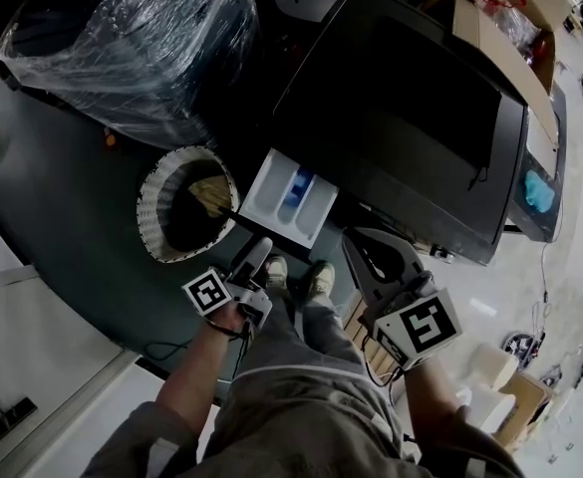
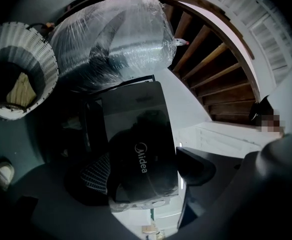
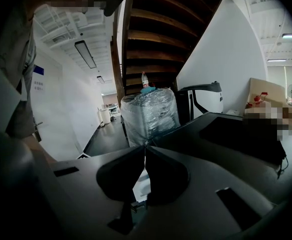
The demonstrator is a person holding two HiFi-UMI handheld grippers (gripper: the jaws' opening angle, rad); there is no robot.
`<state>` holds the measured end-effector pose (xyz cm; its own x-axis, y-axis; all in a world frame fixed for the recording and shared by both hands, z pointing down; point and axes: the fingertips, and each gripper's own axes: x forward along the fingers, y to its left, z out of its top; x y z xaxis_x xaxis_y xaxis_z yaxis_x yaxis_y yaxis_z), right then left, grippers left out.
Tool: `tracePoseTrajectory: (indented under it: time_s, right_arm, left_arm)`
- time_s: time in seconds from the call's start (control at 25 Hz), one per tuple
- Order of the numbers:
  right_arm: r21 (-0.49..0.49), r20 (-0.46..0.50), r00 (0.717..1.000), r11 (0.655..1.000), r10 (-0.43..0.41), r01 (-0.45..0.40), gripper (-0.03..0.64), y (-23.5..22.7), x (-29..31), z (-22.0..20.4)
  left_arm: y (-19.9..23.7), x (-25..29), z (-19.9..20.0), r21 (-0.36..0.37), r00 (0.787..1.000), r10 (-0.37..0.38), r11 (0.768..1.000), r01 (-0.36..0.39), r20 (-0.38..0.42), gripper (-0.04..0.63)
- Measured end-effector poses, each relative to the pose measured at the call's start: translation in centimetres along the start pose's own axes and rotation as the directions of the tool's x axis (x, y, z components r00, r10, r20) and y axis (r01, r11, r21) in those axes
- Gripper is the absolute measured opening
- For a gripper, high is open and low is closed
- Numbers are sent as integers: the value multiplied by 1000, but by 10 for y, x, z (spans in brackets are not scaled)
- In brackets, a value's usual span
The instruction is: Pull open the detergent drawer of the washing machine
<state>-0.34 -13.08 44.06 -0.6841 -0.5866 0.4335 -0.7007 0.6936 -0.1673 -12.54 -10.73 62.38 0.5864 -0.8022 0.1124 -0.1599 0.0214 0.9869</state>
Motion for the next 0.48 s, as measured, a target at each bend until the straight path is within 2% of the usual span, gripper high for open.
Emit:
tracePoseTrajectory:
  time_s: [0.08,0.2,0.4,0.48]
  right_arm:
    - [-5,5,1000,1000,-3,3,32,1,-4,4]
    - [-6,18,1000,1000,-10,10,32,1,-13,14]
    - [-23,58,998,999,-21,22,32,-2,-30,35]
    - [-31,72,997,999,-25,27,32,-3,-37,45]
  left_arm:
    - [3,-7,0,94,998,58,994,-55,-22,426]
    - [-7,-20,3,238,991,129,965,-115,-44,426]
    - [-52,-22,10,384,992,104,921,-69,-71,425]
    - [-69,-22,15,434,992,99,899,-58,-73,384]
